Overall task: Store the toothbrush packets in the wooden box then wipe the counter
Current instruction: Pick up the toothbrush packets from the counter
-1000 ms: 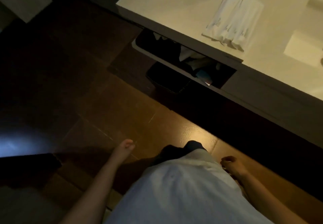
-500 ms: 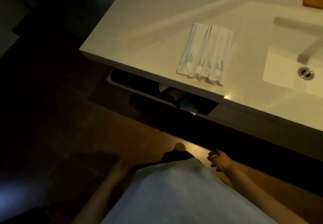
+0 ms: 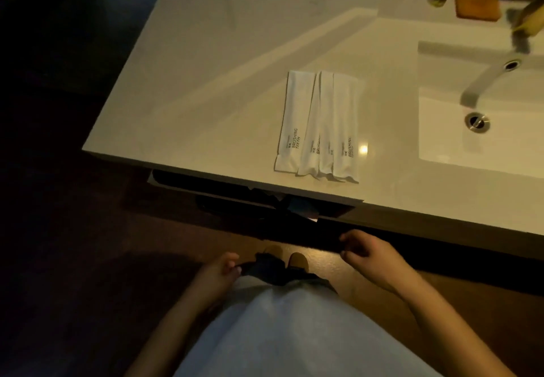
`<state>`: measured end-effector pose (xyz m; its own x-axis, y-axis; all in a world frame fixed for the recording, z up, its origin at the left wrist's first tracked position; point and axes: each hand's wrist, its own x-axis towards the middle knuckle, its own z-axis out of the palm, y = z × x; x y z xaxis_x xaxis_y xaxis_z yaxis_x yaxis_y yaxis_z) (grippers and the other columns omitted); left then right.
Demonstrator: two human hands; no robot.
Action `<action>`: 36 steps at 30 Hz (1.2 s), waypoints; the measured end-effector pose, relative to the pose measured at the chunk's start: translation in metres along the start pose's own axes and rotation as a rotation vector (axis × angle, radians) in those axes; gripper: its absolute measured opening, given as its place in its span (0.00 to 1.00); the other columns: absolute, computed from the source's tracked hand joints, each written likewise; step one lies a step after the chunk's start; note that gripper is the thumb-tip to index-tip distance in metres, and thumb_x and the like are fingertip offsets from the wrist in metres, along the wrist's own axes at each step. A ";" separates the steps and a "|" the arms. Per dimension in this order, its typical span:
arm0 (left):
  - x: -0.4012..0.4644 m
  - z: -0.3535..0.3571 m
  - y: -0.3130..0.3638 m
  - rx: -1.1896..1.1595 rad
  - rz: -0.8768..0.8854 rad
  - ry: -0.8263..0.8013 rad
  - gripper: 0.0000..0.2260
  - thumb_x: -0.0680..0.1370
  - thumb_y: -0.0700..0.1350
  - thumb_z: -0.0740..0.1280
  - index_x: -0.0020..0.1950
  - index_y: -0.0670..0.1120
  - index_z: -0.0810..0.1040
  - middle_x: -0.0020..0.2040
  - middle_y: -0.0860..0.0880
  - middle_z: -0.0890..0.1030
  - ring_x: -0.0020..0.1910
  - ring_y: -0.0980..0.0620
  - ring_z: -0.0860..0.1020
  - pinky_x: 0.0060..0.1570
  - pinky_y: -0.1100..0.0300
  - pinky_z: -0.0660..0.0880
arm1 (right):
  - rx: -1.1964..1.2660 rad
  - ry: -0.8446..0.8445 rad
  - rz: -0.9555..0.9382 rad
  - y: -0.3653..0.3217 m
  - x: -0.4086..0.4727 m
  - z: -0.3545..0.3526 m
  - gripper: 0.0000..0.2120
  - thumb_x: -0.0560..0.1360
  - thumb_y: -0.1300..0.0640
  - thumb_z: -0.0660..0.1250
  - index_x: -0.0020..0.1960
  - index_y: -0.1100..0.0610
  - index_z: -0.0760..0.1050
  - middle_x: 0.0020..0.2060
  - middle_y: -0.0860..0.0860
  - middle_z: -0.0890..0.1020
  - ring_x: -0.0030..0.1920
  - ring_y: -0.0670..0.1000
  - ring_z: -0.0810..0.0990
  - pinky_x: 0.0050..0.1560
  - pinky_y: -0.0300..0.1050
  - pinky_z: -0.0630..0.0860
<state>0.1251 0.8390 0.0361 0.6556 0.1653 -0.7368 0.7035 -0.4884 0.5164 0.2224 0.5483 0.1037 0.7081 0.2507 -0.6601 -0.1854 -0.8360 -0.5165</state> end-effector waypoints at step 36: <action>0.077 -0.042 0.277 -0.259 0.228 -0.008 0.22 0.66 0.43 0.75 0.58 0.44 0.76 0.46 0.49 0.80 0.47 0.49 0.80 0.55 0.50 0.78 | -0.146 0.632 0.014 -0.125 0.104 -0.090 0.21 0.70 0.50 0.69 0.57 0.58 0.68 0.45 0.57 0.81 0.37 0.52 0.73 0.37 0.43 0.70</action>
<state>0.3823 0.7521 0.1410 0.8022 0.0696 -0.5930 0.5865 -0.2778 0.7608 0.3804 0.6350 0.1491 0.9791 -0.0587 -0.1948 -0.1342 -0.9060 -0.4015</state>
